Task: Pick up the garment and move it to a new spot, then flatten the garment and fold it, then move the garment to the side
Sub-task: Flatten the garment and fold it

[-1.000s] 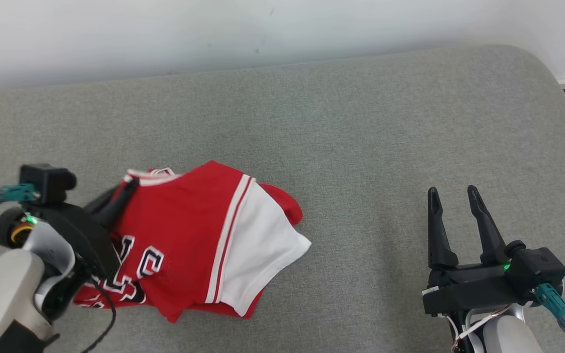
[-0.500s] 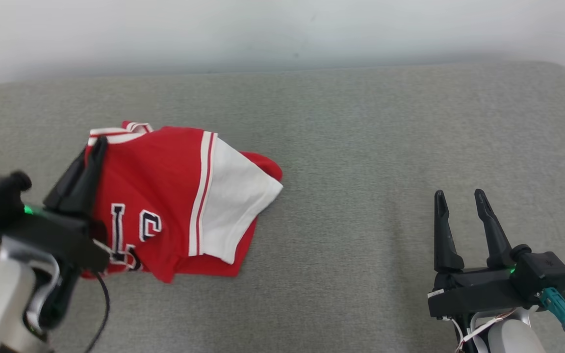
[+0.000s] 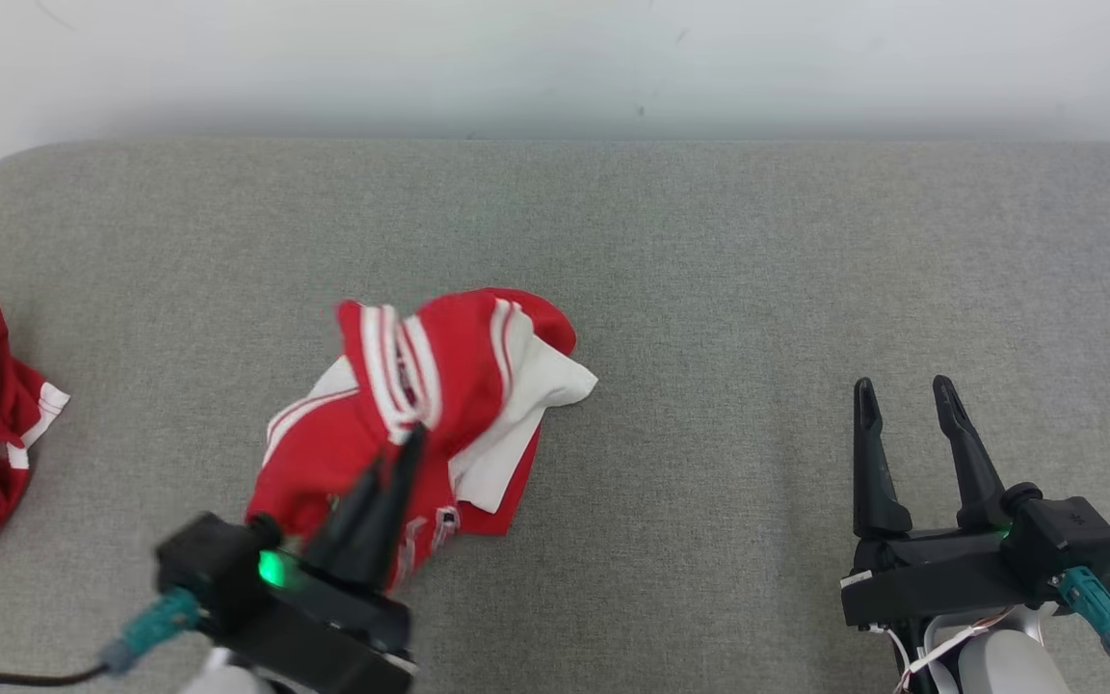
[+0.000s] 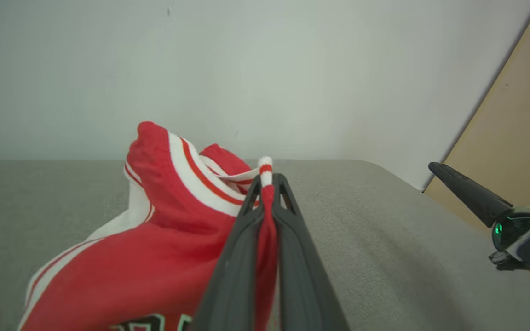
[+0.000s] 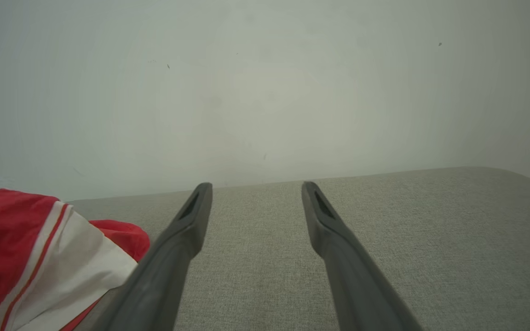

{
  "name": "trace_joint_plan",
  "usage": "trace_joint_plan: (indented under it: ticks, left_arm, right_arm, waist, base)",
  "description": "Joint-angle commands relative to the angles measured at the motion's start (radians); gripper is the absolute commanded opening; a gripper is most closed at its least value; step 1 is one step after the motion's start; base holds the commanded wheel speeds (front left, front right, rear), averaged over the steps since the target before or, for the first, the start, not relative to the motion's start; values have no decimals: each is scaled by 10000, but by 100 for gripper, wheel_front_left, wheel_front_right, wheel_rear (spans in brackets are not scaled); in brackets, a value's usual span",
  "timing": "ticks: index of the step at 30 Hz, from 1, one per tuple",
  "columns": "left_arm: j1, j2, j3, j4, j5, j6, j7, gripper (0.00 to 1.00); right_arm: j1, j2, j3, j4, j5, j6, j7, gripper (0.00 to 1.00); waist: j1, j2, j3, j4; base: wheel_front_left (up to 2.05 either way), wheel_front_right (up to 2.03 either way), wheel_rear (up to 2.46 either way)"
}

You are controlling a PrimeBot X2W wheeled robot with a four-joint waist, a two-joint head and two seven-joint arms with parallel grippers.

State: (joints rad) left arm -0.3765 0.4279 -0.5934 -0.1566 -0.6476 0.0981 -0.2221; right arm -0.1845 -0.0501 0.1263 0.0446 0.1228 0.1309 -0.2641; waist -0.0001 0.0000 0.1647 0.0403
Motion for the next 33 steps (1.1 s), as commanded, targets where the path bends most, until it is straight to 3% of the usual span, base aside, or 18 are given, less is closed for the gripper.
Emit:
trace_joint_plan:
  ticks: [1, 11, 18, 25, 26, 27, 28, 29, 33]
  left_arm:
    - [156, -105, -141, 84, 55, -57, -69, 0]
    - [-858, -1751, -1299, 1387, 594, -645, -279, 0]
    - [-2251, -2784, -1615, 2893, 1039, -1056, -365, 0]
    - [-2774, -3332, -1611, 4318, 1095, -1328, -437, 0]
    - [-2776, -3384, -1632, 4544, 1080, -1404, -427, 8]
    - [-2727, -3453, -1659, 4781, 996, -1440, -427, 42]
    - [-2706, -3515, -1718, 4950, 965, -1527, -432, 89]
    - [-2728, -3563, -1732, 5035, 963, -1559, -436, 100]
    - [-2742, -3648, -1699, 4887, 1053, -1666, -444, 100]
  right_arm:
    - [39, -5, 3, -12, -37, -5, -4, 100]
    - [-87, -5, 12, 56, -99, -5, -4, 100]
    - [-127, -5, 79, 86, -34, -3, -4, 100]
    - [-74, -3, 74, 52, -44, -3, -4, 100]
    - [-68, -3, 80, 52, -45, -3, -4, 100]
    - [-67, -3, 83, 57, -47, -3, -4, 100]
    - [-64, -3, 72, 60, -52, -3, -4, 100]
    - [-55, -3, 50, 50, -59, -3, -4, 100]
    - [5, -2, -87, 18, -125, -3, -4, 100]
  waist:
    - [1, 0, -2, 1]
    - [1, 0, -19, -206]
    - [1, 0, -111, -778]
    - [1, 0, -69, -1201]
    - [1, 0, -63, -1235]
    - [1, 0, -46, -1267]
    - [1, 0, -39, -1279]
    - [1, 0, -25, -1273]
    - [1, 0, -16, -1144]
  base:
    - [0, 0, 0]
    - [0, 0, 0]
    - [0, 0, 0]
    - [0, 0, 0]
    - [0, 0, 0]
    - [0, 0, 0]
    - [0, 0, 0]
    - [0, 0, 0]
    - [0, 0, 0]
